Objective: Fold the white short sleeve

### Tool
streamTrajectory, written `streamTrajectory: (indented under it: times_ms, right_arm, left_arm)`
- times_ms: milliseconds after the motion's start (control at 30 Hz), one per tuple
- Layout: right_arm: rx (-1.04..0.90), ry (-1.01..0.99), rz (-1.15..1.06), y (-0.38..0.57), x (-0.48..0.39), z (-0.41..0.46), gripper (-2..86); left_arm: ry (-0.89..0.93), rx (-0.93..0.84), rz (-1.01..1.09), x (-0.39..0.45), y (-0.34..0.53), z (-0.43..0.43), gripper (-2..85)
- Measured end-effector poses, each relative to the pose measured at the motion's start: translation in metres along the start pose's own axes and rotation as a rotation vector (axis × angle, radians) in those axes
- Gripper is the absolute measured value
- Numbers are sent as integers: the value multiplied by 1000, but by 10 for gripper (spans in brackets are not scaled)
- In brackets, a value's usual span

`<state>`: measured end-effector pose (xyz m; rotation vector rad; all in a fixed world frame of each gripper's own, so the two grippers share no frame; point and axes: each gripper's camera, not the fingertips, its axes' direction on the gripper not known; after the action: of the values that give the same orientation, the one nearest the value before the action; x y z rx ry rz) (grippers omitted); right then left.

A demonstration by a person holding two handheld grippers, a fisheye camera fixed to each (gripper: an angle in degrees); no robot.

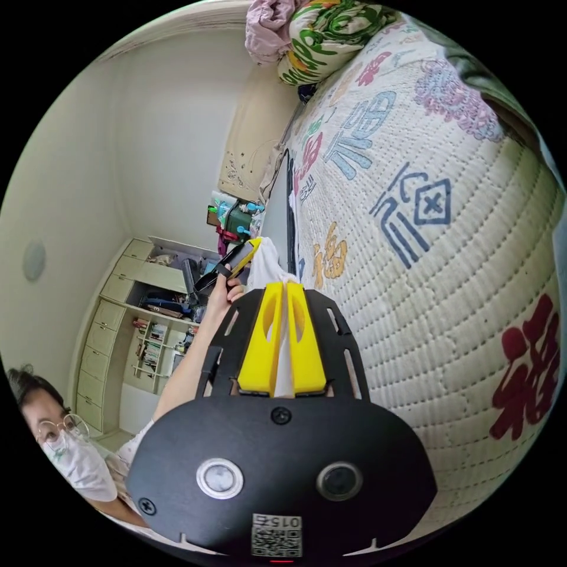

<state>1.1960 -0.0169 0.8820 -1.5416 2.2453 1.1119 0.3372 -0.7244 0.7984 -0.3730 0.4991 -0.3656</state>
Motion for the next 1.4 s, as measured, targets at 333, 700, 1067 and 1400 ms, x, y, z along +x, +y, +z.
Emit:
streamTrajectory:
  times_ms: [333, 700, 1067, 1400]
  right_arm:
    - [-22, -95, 45, 51, 105, 10, 1]
    - [-73, 88, -115, 236, 163, 36, -2]
    - [46, 526, -932, 644, 122, 83, 9]
    - [697, 949, -1412, 950, 153, 151, 39]
  left_arm:
    - [64, -9, 27, 6, 35, -65, 64]
    - [40, -66, 254, 54, 326, -268, 105]
    - [212, 724, -212, -20, 692, -403, 95]
    - [239, 803, -63, -15, 769, -386, 89]
